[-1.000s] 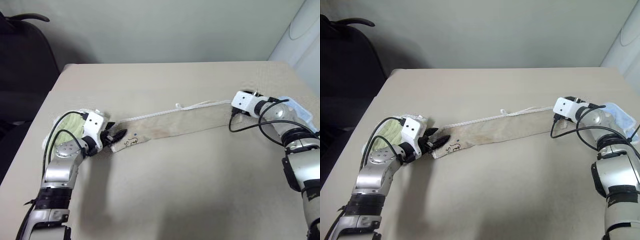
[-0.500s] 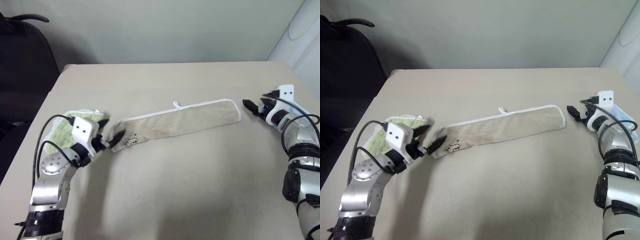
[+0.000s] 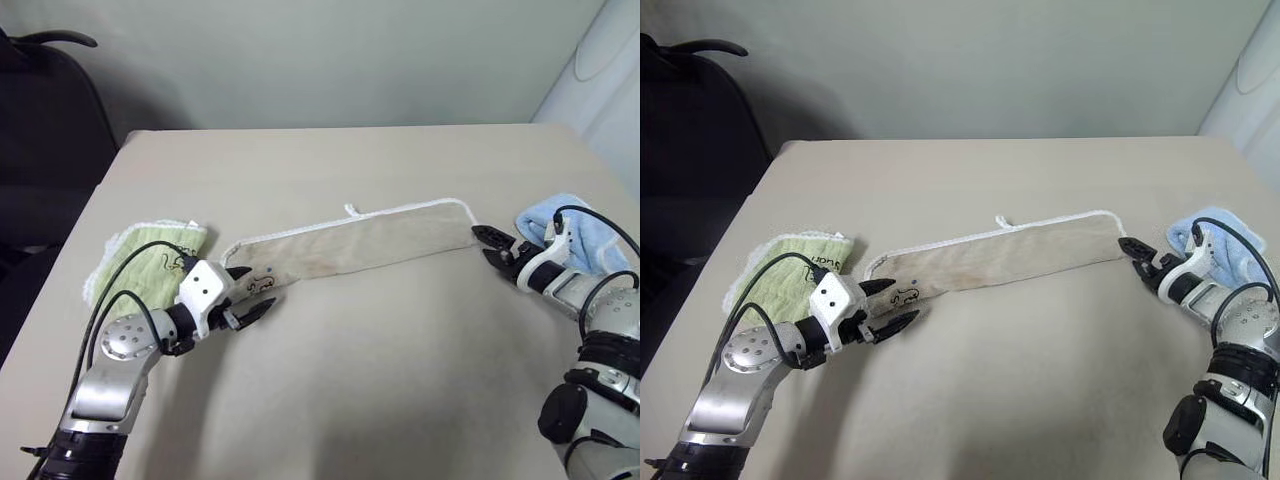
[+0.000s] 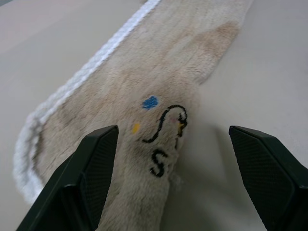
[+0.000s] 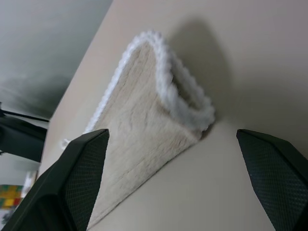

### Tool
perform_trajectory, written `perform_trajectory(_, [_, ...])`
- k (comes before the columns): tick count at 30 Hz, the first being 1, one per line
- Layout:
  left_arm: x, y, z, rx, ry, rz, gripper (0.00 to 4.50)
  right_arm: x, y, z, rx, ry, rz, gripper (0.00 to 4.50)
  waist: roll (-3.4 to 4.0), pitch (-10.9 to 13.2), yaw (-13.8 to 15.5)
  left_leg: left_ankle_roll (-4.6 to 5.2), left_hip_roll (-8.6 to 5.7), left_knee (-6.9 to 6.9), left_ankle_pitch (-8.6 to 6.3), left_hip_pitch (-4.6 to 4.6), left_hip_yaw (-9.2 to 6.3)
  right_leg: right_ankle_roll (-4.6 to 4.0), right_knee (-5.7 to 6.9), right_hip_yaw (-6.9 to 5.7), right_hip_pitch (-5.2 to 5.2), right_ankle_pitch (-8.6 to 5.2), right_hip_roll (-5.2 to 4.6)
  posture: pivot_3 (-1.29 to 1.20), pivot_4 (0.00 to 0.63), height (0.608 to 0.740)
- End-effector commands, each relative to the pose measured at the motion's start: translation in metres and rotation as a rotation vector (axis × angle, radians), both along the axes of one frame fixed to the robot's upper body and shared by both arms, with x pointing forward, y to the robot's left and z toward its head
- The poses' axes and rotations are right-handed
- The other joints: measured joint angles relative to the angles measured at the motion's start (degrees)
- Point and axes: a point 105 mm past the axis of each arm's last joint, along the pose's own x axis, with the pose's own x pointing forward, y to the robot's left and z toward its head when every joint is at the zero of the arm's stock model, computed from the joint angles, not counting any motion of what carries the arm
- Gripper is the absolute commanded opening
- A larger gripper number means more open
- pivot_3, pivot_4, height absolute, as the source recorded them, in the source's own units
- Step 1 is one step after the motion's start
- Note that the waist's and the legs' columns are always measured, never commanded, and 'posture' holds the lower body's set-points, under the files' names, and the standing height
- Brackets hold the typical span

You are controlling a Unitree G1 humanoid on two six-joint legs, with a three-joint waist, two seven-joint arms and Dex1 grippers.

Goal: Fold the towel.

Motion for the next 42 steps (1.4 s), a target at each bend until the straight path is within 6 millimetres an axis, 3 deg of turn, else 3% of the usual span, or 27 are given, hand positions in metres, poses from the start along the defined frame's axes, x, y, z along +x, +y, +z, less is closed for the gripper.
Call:
perform_trajectory(1, [0.000,-0.004,0.006,0.003,-0.034,-0.022,4.01,0.003,0.014,-0.004,0.034,0.022,0.026,4.49,-0.06,-0.04,-0.11,0.02,0.00,0.00,-0.01,0.01,-0.05,0.00,0.00,0.00,0.00,0.00,0.01,0.00,0.150,0.740])
perform_trajectory(6, [0.000,-0.002,0.005,0.004,-0.031,-0.018,4.01,0.021,0.034,-0.005,0.057,0.022,0.038,4.49,-0.17,-0.11,-0.87,0.04,0.00,0.00,-0.03,0.08,-0.22,0.00,0.03,0.03,-0.01,0.00,0.09,0.00,0.150,0.740])
perform_trajectory(17, [-0.001,-0.002,0.004,-0.005,-0.032,-0.006,4.01,0.057,0.051,-0.007,0.070,0.049,0.003,4.49,-0.63,-0.41,-1.59,0.09,0.00,0.01,-0.07,0.24,-0.40,-0.01,0.09,0.08,-0.01,0.01,0.16,0.00,0.150,0.740])
perform_trajectory(20, [-0.003,-0.002,0.004,-0.008,-0.031,-0.004,4.01,0.060,0.048,-0.011,0.077,0.063,-0.029,3.92,-0.85,-0.56,-1.57,0.42,0.01,0.00,-0.28,0.26,-0.45,-0.02,0.09,0.06,0.03,0.02,0.17,0.00,0.150,0.740])
perform_trajectory(27, [-0.006,-0.004,0.001,-0.013,-0.021,-0.003,4.01,0.060,0.033,-0.018,0.077,0.074,-0.102,1.50,-0.85,-0.56,-1.51,0.42,0.00,0.00,-0.32,0.25,-0.45,-0.04,0.09,0.04,0.02,0.02,0.17,0.00,0.150,0.740])
perform_trajectory(31, [-0.006,-0.004,-0.001,-0.012,-0.010,-0.005,4.01,0.056,0.019,-0.018,0.082,0.065,-0.146,0.16,-1.24,-0.85,-1.14,0.48,0.00,0.03,-0.39,0.36,-0.53,-0.05,0.03,0.00,0.24,0.03,0.18,0.00,0.150,0.740])
perform_trajectory(36, [-0.007,-0.006,-0.003,-0.015,-0.003,-0.010,4.01,0.048,-0.011,-0.012,0.071,0.039,-0.232,0.06,-1.35,-0.91,0.25,0.43,-0.09,0.16,-0.48,0.38,-0.56,-0.02,-0.05,-0.02,0.41,0.04,0.07,0.00,0.150,0.740])
perform_trajectory(42, [-0.007,-0.009,-0.006,-0.018,0.007,-0.018,4.01,0.040,-0.053,0.019,0.003,-0.061,-0.314,0.06,-1.24,-0.85,2.42,0.45,-0.31,0.12,-0.49,0.34,-0.60,0.00,-0.04,-0.05,0.40,0.05,-0.11,0.00,0.150,0.740])
